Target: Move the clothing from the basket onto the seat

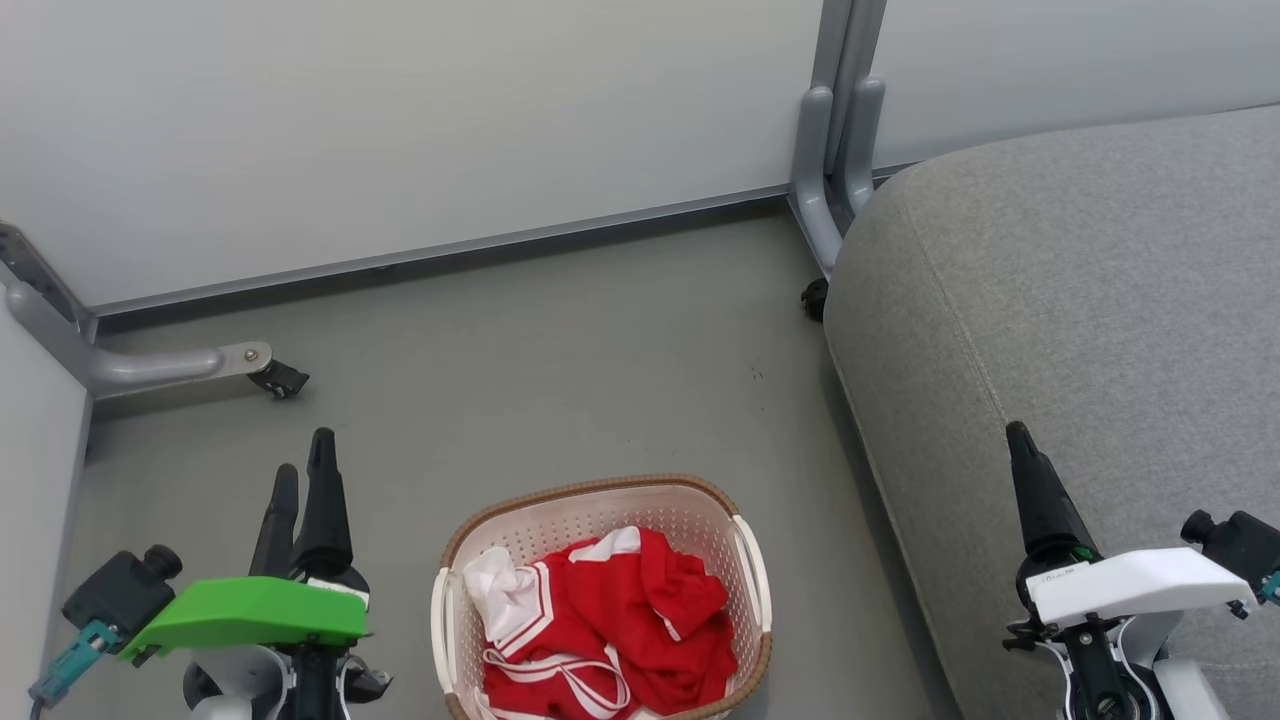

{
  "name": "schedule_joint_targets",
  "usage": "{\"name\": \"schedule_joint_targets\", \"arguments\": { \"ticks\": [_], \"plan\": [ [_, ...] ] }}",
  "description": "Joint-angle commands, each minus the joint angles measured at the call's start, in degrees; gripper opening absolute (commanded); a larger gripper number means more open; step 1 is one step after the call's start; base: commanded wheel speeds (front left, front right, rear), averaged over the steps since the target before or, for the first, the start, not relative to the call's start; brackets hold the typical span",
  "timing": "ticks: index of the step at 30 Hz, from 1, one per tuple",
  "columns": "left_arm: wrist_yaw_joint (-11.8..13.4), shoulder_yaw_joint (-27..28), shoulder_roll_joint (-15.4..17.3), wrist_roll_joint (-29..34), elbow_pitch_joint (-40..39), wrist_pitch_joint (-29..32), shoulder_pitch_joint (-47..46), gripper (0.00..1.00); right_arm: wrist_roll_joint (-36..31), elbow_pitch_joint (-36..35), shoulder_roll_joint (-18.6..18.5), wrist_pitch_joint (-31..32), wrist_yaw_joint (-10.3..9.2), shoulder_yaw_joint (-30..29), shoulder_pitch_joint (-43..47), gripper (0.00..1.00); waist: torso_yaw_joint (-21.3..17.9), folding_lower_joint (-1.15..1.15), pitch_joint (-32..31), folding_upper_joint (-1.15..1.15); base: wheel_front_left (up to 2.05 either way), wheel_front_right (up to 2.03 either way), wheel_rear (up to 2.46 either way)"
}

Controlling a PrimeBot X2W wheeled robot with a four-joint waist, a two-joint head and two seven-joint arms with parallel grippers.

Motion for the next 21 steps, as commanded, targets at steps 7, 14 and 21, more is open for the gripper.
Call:
{"name": "schedule_joint_targets", "arguments": {
  "ticks": [7,14,21],
  "plan": [
    [1.66,-3.05,0.45,13.36,-1.17,-2.49,-0.94,1.0,-12.44,-1.21,-0.5,-2.57,0.02,1.69,-0.61,1.0,0.31,0.0,-0.02,0.0,0.0,0.0,0.0],
    [1.92,-4.01,0.47,17.31,-1.08,-3.23,-0.93,1.0,-15.68,-0.58,-0.53,-3.33,0.03,2.07,-0.4,1.0,0.5,0.0,-0.09,0.0,0.0,0.0,0.0],
    [2.31,-5.11,0.51,22.81,-0.34,-4.4,-0.87,1.0,-20.35,0.44,-0.57,-4.44,0.03,2.82,-0.34,1.0,0.77,0.0,-0.19,0.0,0.0,0.0,0.0]
  ]
}}
